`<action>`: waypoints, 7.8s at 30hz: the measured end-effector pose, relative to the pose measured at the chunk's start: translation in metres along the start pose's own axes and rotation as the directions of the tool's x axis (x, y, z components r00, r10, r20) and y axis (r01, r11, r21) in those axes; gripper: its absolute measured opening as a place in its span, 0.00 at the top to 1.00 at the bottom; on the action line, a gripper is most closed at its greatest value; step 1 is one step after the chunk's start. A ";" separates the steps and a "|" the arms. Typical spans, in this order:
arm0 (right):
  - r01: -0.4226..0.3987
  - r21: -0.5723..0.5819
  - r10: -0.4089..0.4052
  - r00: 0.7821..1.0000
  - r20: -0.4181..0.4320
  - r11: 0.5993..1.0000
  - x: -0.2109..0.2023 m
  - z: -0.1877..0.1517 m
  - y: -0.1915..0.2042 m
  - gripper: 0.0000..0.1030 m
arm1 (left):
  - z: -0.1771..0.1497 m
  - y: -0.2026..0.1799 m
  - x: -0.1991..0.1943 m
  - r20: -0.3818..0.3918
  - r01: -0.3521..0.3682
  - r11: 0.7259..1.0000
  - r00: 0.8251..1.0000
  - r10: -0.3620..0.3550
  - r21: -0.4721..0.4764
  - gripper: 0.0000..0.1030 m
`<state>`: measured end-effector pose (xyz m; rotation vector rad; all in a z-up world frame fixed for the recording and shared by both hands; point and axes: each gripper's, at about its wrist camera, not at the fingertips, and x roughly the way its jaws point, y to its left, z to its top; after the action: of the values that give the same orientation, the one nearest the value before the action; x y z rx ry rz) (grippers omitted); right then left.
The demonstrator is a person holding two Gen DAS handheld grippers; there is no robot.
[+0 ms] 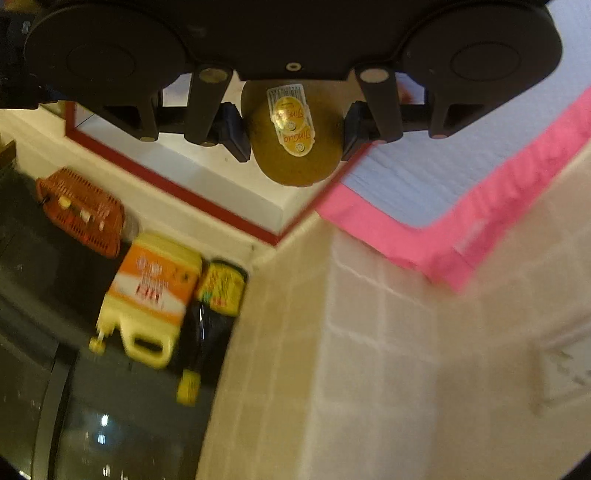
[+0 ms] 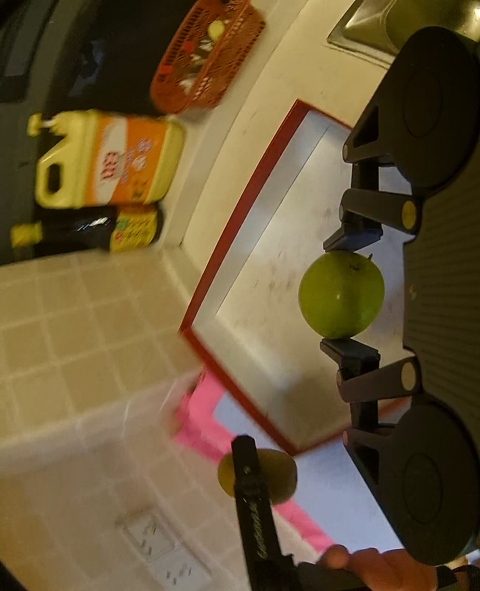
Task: Organize fruits
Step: 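Carry the kiwi and green apple into the red box and release both, then move both tools back over the fruit on the mat, then grasp a brown pear with the left tool while the right tool grasps an orange, then carry the pear and orange into the red box and open both tools, then move both tools back over the remaining fruit on the mat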
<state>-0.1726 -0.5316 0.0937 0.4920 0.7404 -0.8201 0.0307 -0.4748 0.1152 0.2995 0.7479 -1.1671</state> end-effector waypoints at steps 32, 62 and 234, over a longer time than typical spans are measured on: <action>0.014 -0.013 -0.013 0.996 0.083 1.000 -0.058 0.007 -0.007 0.35 | -0.021 0.042 -0.090 0.111 -0.079 0.995 0.990 0.085 -0.059 0.24; -0.319 -0.396 0.308 0.947 -0.092 0.861 -0.022 -0.076 0.270 0.23 | -0.248 0.233 -0.347 0.027 -0.539 0.728 0.796 0.605 -0.425 0.22; -0.409 -0.347 0.286 0.891 -0.354 0.844 0.020 -0.126 0.277 0.22 | -0.286 0.192 -0.305 -0.114 -0.489 0.745 0.861 0.496 -0.454 0.23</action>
<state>0.0074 -0.2940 0.0282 0.3498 1.0306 -0.2285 0.0406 -0.0160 0.0806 0.0670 0.8490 -0.4545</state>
